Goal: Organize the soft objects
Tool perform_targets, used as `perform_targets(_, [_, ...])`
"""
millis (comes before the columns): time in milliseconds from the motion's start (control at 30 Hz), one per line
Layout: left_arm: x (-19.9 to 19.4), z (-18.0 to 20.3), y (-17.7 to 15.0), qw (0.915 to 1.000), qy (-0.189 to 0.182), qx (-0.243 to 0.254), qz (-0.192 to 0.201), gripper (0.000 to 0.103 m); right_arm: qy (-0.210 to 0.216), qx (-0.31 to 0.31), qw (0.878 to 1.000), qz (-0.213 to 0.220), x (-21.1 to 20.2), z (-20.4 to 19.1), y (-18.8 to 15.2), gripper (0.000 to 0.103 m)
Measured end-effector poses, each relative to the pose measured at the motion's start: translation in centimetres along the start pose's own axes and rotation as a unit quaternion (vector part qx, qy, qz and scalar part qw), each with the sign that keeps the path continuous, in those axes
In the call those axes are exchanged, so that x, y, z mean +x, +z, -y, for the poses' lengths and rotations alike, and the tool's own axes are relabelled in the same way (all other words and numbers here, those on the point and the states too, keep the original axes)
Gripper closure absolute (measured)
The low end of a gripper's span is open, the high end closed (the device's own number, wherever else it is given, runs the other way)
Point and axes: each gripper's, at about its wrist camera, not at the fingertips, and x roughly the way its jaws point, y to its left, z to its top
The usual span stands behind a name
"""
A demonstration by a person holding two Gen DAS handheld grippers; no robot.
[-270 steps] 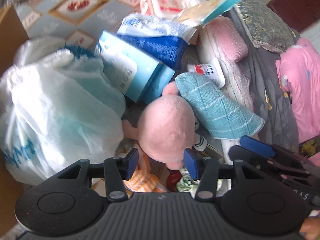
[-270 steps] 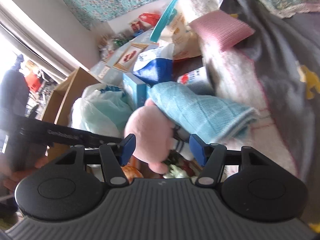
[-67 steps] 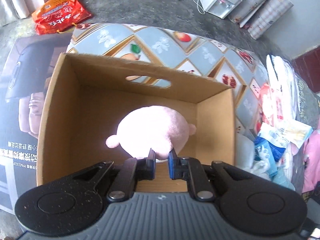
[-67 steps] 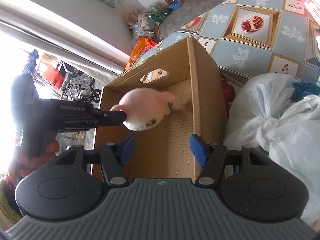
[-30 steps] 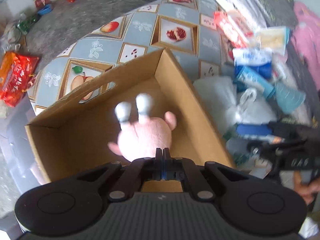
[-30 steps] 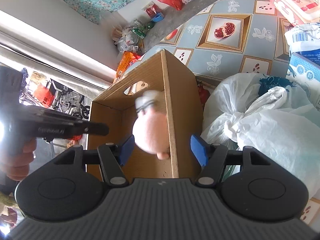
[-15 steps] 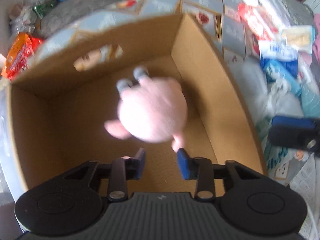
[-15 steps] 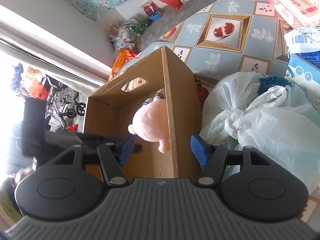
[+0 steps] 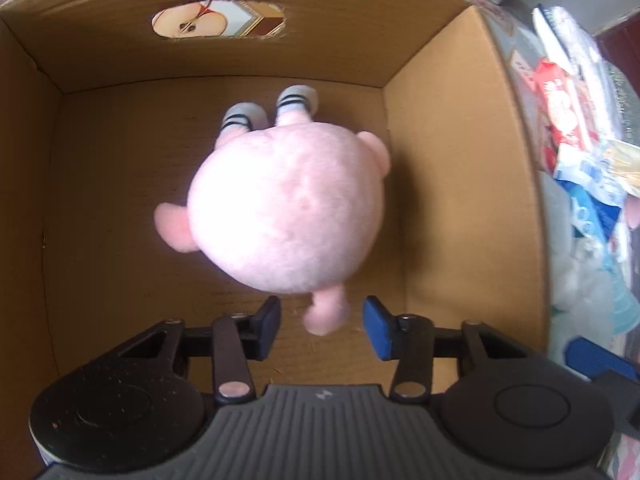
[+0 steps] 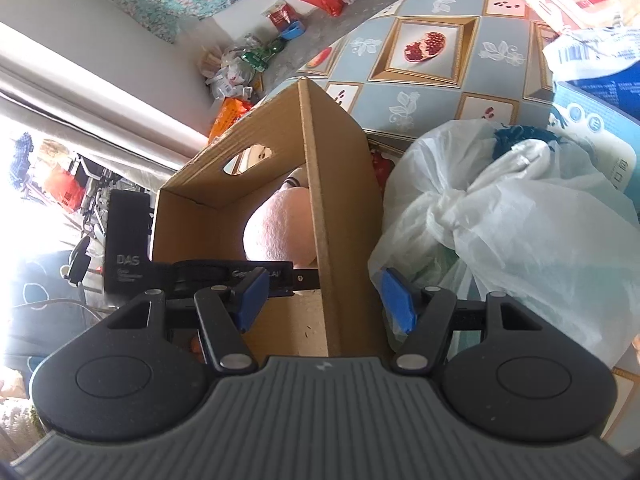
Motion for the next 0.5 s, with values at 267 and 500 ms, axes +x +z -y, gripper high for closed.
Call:
perform_targets(267, [0.0,-0.1,-0.2,0.9998,0.016,-0.006,0.012,0.09,-0.006,0.014,1.0,0.006,-0.5,0.9,-0.5,0.04])
perform_targets(500, [-6.8,1.3,-0.1,0.9964,0.047,0.065,0.027,0.093,-0.005,0.023,1.0,0.012,-1.0,1.5,-0.7,0.04])
